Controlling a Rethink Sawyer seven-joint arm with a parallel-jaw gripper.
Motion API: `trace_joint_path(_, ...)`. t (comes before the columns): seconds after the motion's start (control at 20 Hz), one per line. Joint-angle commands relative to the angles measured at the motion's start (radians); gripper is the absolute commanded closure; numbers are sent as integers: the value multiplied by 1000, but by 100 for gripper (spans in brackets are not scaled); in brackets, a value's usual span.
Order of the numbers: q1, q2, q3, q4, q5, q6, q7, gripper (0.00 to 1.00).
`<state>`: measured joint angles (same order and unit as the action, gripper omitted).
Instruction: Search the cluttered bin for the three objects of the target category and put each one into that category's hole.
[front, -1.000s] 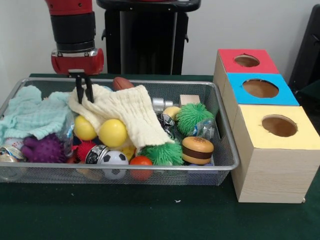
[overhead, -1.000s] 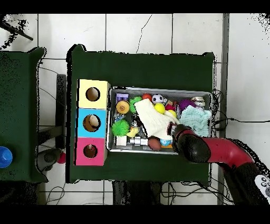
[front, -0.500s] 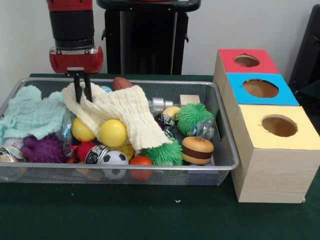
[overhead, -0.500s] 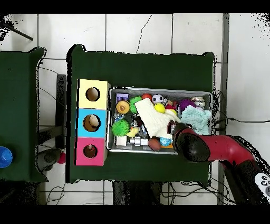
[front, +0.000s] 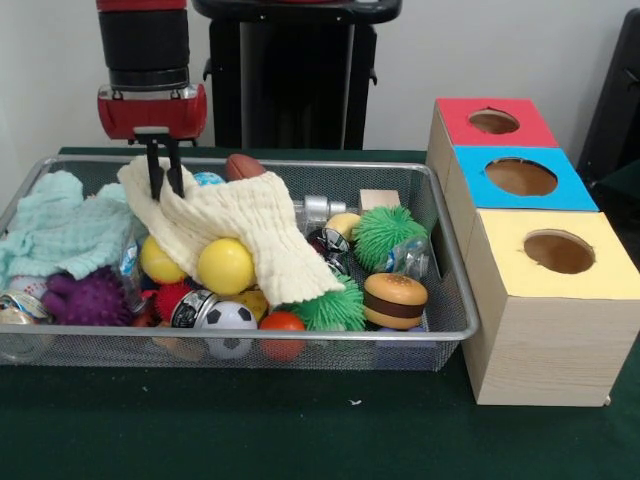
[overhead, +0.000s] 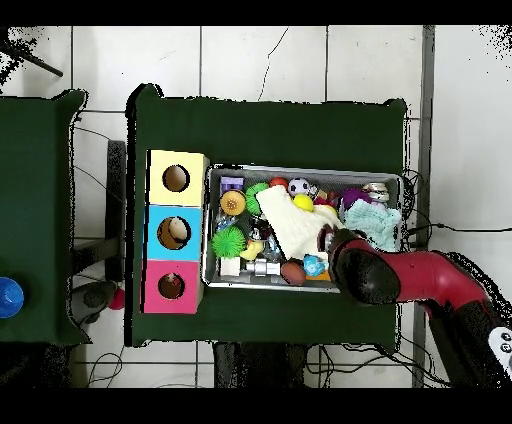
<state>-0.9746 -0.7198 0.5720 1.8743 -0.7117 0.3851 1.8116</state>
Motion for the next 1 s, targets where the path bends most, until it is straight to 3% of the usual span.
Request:
trace_joint_path(0.05, -75, -61, 105, -66, -46, 177, -391, 100)
trace_joint_path(0.3, -124, -53, 152, -84, -71, 212, -434, 100)
trace_joint_path(0.45, -120, -50, 157, -73, -73, 181, -370, 100)
trace_joint_path(0.5, -117, -49, 157, -68, -71, 167, -340, 0)
trace_joint_path(0.6, -77, -57, 141, -41, -95, 133, -287, 0)
trace_joint_path(0.75, -22, -80, 102, 10, -62, 90, -142, 0)
trace_joint_path(0.85, 11, -97, 84, 47, -26, 63, -53, 0)
trace_joint_path(1.0, 9, -87, 108, 129, 99, -4, 80, 0)
